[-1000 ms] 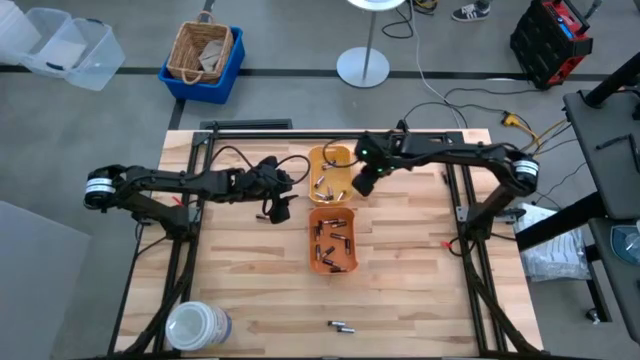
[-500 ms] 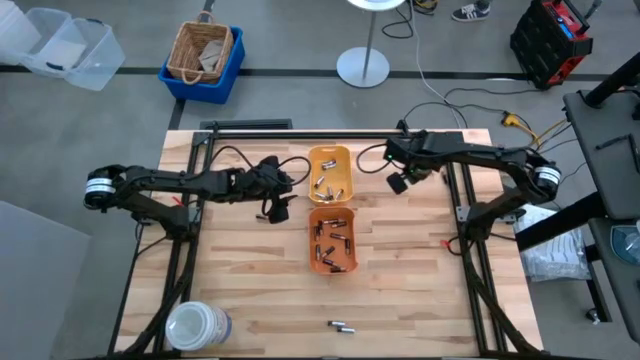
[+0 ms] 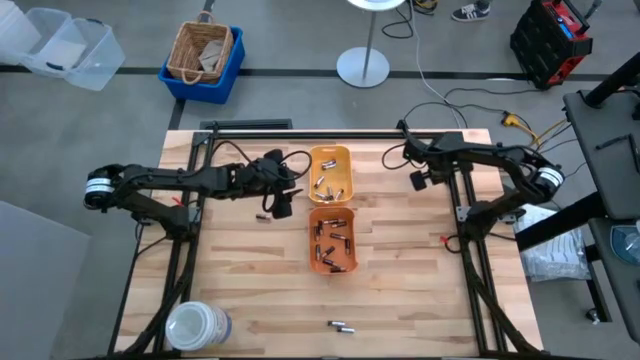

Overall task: Sort batteries
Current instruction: Put the black battery into the orange bin

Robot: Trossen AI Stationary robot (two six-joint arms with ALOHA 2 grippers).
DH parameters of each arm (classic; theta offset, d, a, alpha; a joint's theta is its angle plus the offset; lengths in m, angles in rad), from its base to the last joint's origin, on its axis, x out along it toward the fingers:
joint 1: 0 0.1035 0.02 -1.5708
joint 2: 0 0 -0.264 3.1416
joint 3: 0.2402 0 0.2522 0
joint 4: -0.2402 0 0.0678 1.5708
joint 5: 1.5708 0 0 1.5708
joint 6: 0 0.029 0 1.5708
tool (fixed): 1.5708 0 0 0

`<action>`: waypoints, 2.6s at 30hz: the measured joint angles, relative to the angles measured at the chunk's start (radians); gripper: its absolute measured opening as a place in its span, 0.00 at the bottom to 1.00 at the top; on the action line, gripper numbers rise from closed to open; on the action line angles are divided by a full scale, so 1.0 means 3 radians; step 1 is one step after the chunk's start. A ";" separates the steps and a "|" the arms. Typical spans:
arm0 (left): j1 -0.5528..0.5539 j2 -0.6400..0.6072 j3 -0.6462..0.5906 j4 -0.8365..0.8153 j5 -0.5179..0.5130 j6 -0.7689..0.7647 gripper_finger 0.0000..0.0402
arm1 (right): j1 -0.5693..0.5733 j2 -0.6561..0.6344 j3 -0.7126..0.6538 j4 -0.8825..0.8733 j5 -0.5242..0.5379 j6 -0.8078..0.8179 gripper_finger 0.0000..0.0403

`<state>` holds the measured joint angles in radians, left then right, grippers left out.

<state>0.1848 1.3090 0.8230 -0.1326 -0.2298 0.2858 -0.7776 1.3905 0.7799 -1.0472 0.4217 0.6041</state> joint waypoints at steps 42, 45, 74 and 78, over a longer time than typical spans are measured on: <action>0.0000 0.0114 -0.0002 -0.0168 0.0003 -0.0223 0.49 | -0.0128 0.0046 -0.0253 0.0687 0.0316 -0.0093 0.02; 0.0000 0.0148 -0.0002 -0.0154 0.0003 -0.0218 0.49 | -0.0128 -0.0019 -0.0253 0.0695 0.0278 -0.0084 0.02; 0.0000 0.0173 -0.0001 -0.0133 0.0003 -0.0252 0.49 | -0.0112 0.0340 -0.0350 0.1493 -0.0215 -0.0161 0.50; 0.0000 0.0173 -0.0001 -0.0132 0.0005 -0.0283 0.49 | -0.0076 0.0376 -0.0356 0.1520 -0.0191 -0.0191 0.42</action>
<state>0.1848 1.3609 0.8227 -0.1722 -0.2284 0.2007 -0.8004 1.5032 0.6733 -0.5912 0.3643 0.5467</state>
